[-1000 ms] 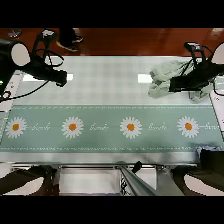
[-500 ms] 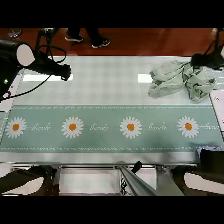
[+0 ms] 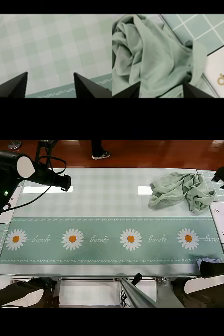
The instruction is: Fold the shirts.
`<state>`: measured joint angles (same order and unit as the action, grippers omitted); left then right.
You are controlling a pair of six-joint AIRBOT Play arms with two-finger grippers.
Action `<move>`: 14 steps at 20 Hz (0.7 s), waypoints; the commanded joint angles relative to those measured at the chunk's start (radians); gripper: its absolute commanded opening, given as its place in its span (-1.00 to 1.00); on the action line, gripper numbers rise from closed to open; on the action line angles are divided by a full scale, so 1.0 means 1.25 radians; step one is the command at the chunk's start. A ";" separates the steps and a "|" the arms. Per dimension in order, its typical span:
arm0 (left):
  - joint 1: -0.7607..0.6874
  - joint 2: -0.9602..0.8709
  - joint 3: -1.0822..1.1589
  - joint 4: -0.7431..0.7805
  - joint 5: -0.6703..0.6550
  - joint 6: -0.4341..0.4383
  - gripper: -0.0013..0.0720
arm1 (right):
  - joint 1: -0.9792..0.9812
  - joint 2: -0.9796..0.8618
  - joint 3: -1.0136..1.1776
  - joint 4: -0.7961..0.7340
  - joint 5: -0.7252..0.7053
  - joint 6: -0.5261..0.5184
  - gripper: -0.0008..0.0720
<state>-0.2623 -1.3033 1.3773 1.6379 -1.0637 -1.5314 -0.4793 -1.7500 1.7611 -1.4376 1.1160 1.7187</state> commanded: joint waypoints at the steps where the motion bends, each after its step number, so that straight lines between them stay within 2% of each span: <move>1: 0.000 -0.001 0.001 0.000 0.001 0.000 0.87 | -0.005 -0.065 0.011 0.084 0.051 -0.077 0.71; 8: 0.000 -0.001 0.001 0.000 0.002 0.000 0.87 | 0.073 -0.084 0.011 0.051 0.043 -0.186 0.72; 11: 0.000 -0.001 0.001 -0.001 0.001 -0.001 0.87 | 0.110 -0.091 0.011 -0.067 0.035 -0.197 0.72; 14: 0.000 -0.001 0.001 -0.001 -0.005 -0.001 0.87 | 0.144 -0.122 0.011 -0.274 0.030 -0.175 0.71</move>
<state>-0.2623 -1.3033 1.3773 1.6371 -1.0630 -1.5326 -0.3389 -1.8748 1.7744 -1.5486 1.1580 1.4925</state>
